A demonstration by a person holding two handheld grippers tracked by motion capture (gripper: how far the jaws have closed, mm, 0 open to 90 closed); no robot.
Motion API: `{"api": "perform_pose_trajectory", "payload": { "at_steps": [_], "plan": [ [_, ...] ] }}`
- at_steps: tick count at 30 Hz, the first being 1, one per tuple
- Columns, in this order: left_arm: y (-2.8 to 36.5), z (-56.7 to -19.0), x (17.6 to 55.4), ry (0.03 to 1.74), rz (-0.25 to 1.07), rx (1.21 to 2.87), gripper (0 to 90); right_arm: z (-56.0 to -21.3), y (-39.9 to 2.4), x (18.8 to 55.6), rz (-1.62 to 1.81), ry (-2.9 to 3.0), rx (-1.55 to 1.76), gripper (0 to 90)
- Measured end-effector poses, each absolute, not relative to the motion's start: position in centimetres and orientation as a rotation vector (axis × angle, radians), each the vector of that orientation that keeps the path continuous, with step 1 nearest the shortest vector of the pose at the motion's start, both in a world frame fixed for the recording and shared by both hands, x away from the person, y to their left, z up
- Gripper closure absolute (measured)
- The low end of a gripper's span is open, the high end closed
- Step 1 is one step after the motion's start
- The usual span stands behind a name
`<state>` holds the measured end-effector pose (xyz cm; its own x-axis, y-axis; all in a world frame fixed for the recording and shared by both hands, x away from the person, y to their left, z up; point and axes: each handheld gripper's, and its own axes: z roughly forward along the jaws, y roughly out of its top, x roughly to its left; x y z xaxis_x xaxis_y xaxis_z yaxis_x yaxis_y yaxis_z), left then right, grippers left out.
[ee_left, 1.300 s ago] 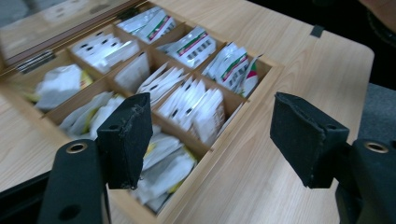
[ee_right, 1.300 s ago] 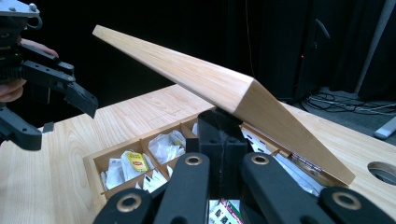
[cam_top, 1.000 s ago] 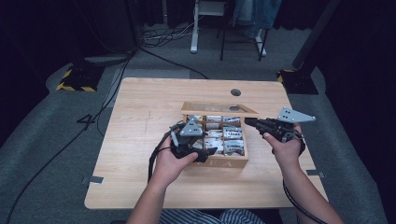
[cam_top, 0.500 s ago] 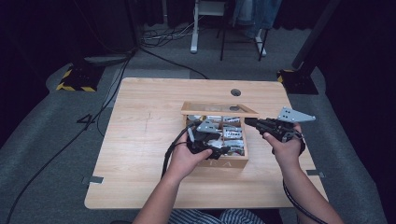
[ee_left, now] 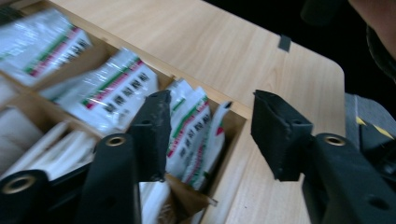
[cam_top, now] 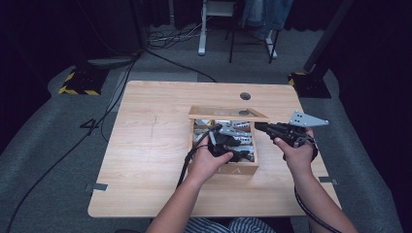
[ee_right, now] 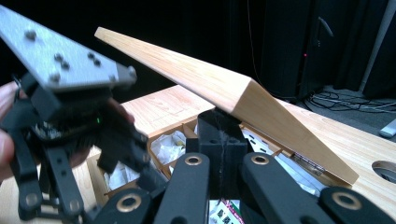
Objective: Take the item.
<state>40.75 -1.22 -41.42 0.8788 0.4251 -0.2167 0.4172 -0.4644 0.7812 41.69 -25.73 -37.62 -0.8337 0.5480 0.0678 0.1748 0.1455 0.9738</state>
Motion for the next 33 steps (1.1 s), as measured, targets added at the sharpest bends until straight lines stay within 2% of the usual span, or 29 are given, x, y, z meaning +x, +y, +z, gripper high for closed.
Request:
{"api": "perform_pose_trajectory", "payload": {
  "at_steps": [14,16,21,24,33],
  "plan": [
    [-3.2,-43.6,41.7,0.645,-0.061,2.214,62.6,-37.6,-25.7,41.7,1.741,2.123,0.706,90.0],
    [-3.2,-43.9,41.8,0.666,-0.089,2.201,67.9,-37.6,-25.7,41.7,1.740,2.123,0.705,90.0],
    [-3.1,-44.1,41.8,0.674,-0.097,2.215,89.3,-37.6,-25.7,41.7,1.741,2.123,0.706,90.0],
    [-3.2,-43.9,41.8,0.684,-0.087,2.209,90.0,-37.6,-25.7,41.7,1.740,2.125,0.703,90.0],
    [-2.9,-41.7,40.8,0.577,0.026,2.181,90.0,-37.6,-25.7,41.8,1.746,2.123,0.709,90.0]
  ]
}}
